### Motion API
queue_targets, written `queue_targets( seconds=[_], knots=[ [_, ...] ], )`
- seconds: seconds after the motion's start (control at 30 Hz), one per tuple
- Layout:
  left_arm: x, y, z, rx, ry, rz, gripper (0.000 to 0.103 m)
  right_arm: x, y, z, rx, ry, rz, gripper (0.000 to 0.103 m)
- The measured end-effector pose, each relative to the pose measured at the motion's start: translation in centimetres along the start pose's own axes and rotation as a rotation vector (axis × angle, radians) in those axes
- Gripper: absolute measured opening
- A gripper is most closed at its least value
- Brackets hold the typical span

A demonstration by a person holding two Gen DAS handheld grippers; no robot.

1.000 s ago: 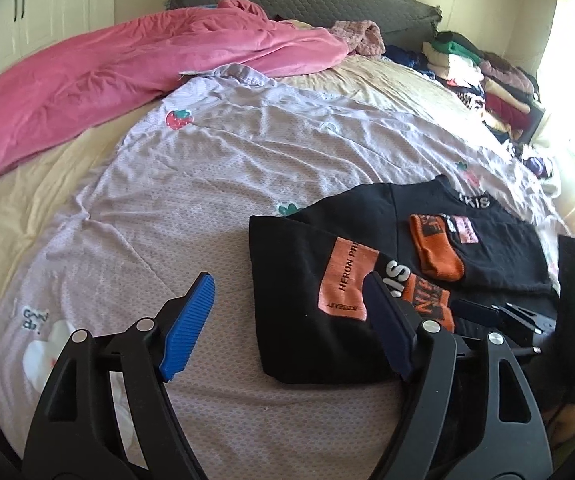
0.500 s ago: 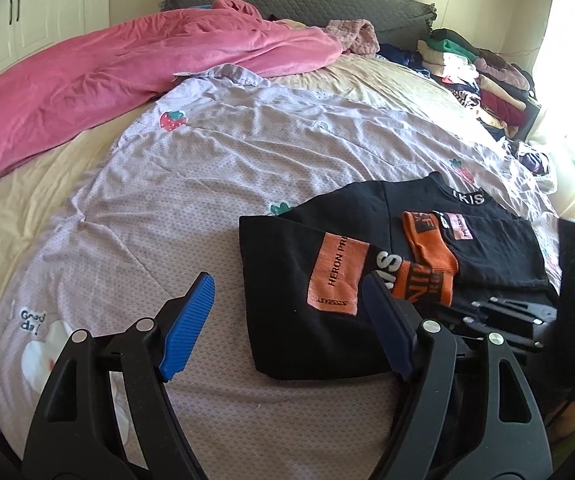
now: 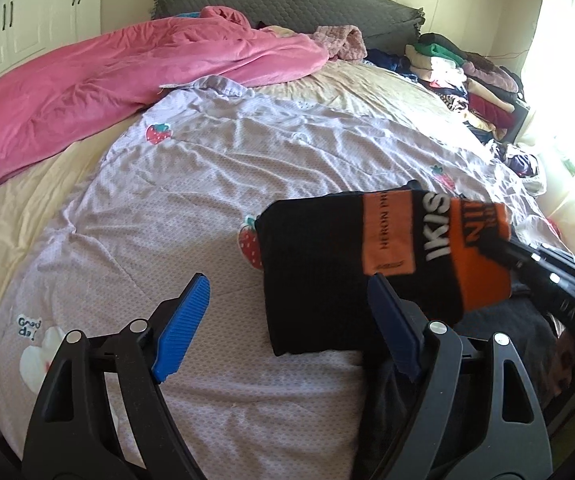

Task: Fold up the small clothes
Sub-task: 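Lift the folded side with the right tool and fold it over toward the collar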

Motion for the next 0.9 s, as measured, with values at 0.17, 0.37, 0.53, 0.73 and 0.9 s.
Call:
queue_targets(
  seconds=[0.17, 0.37, 0.53, 0.73, 0.9],
  knots=[
    [0.6, 0.3, 0.1, 0.004, -0.004, -0.001, 0.074, 2.8, 0.6, 1.3, 0.033, -0.051, -0.025, 0.005],
    [1.1, 0.2, 0.1, -0.001, -0.002, -0.001, 0.074, 5.4, 0.9, 2.5, 0.058, -0.092, -0.046, 0.005],
    [0.9, 0.0, -0.6, -0.012, -0.021, 0.030, 0.074, 7.6, 1.0, 3.2, 0.076, -0.117, -0.062, 0.005],
    [1.7, -0.4, -2.4, -0.037, -0.029, 0.039, 0.074, 11.2, 0.7, 4.0, 0.087, -0.168, -0.098, 0.005],
    [2.9, -0.6, -3.9, -0.055, -0.036, 0.023, 0.074, 14.0, 0.0, 4.0, 0.081, -0.210, -0.119, 0.005]
  ],
)
Point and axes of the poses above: each gripper's, at about its wrist camera, not at the fingertips, and z roughly against the way its jaws point, x to its right, y to its top, the point moved 1 cm from there along -z, roughly the way its jaws point, and after that the axes turned 14 degrees about -y, right-handed, at the moved point
